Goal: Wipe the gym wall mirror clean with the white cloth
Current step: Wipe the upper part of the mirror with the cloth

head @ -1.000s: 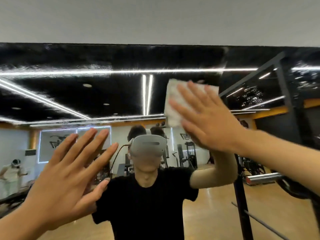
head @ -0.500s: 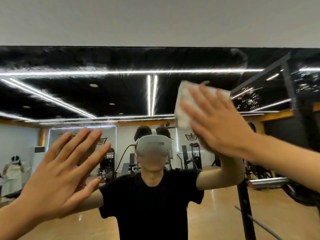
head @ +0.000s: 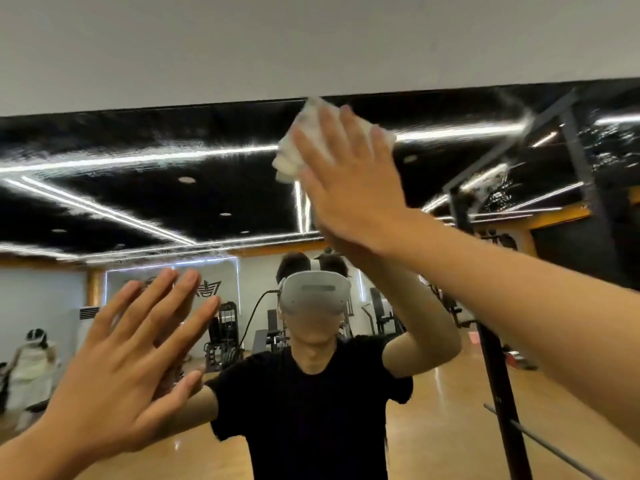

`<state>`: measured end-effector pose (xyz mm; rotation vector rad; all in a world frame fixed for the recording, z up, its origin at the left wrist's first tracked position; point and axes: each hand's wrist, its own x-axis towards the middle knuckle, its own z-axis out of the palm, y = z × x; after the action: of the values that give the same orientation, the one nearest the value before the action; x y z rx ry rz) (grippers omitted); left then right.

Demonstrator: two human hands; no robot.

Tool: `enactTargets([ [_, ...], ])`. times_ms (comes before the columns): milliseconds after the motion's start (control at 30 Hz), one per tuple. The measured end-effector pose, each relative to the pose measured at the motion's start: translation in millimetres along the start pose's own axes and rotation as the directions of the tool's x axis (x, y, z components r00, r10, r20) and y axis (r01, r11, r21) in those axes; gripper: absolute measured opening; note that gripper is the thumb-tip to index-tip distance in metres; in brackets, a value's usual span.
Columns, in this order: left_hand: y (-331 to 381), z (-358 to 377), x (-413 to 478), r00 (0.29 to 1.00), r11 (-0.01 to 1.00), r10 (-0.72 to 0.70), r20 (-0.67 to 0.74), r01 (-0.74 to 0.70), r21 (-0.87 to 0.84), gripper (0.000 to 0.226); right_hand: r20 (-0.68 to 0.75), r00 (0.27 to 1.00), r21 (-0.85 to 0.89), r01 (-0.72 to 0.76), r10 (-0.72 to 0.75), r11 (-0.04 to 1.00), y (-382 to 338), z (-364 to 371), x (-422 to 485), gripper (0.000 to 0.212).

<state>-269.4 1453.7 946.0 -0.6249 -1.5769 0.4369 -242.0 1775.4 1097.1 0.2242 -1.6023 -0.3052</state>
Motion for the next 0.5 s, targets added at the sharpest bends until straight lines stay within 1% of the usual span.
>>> enactTargets([
  [33, 0, 0, -1, 1.0, 1.0, 0.001, 0.005, -0.001, 0.003, 0.074, 0.008, 0.993, 0.051, 0.117, -0.118, 0.992, -34, 6, -12, 0.063],
  [100, -1, 1, -2, 1.0, 1.0, 0.005, 0.015, -0.005, 0.011, 0.08, 0.074, 0.941, 0.135, 0.318, -0.329, 0.939, -68, 7, -42, 0.059],
  [133, -1, 1, -2, 1.0, 1.0, 0.009, 0.017, -0.01, 0.011, 0.084, 0.096, 0.914, 0.145, 0.378, -0.393, 0.914, -63, 7, -56, 0.058],
  [167, -2, 2, -2, 1.0, 1.0, 0.013, 0.02, -0.014, 0.01, 0.086, 0.099, 0.903, 0.154, 0.402, -0.418, 0.903, -46, 7, -66, 0.058],
  [200, -3, 3, -3, 1.0, 1.0, 0.011, 0.025, -0.011, 0.009, 0.088, 0.092, 0.916, 0.164, 0.373, -0.391, 0.913, -22, 6, -75, 0.058],
  [267, -1, 4, -3, 1.0, 1.0, -0.002, 0.028, 0.002, 0.011, 0.088, 0.062, 0.964, 0.134, 0.249, -0.259, 0.959, 35, 2, -85, 0.058],
  [300, 0, 4, -3, 1.0, 1.0, -0.006, 0.023, 0.005, 0.012, 0.087, 0.064, 0.982, 0.09, 0.174, -0.18, 0.981, 67, -1, -86, 0.058],
  [367, 1, 3, -2, 1.0, 1.0, -0.003, 0.004, 0.003, 0.003, 0.08, 0.097, 0.995, -0.052, 0.008, -0.003, 0.999, 122, -4, -78, 0.06],
  [400, 1, 2, -1, 1.0, 1.0, 0.002, -0.007, -0.002, -0.003, 0.078, 0.11, 0.987, -0.083, -0.106, 0.114, 0.991, 138, -7, -70, 0.061],
  [433, 1, 1, 0, 1.0, 1.0, 0.006, -0.017, -0.006, -0.008, 0.076, 0.103, 0.966, -0.068, -0.232, 0.238, 0.97, 147, -9, -60, 0.061],
  [467, 2, 0, 0, 1.0, 1.0, 0.008, -0.028, -0.009, -0.014, 0.077, 0.088, 0.927, -0.019, -0.363, 0.364, 0.931, 145, -9, -48, 0.059],
  [500, 3, -1, 2, 0.999, 1.0, 0.006, -0.039, -0.007, -0.022, 0.078, 0.083, 0.884, 0.034, -0.464, 0.46, 0.885, 134, -7, -35, 0.059],
])
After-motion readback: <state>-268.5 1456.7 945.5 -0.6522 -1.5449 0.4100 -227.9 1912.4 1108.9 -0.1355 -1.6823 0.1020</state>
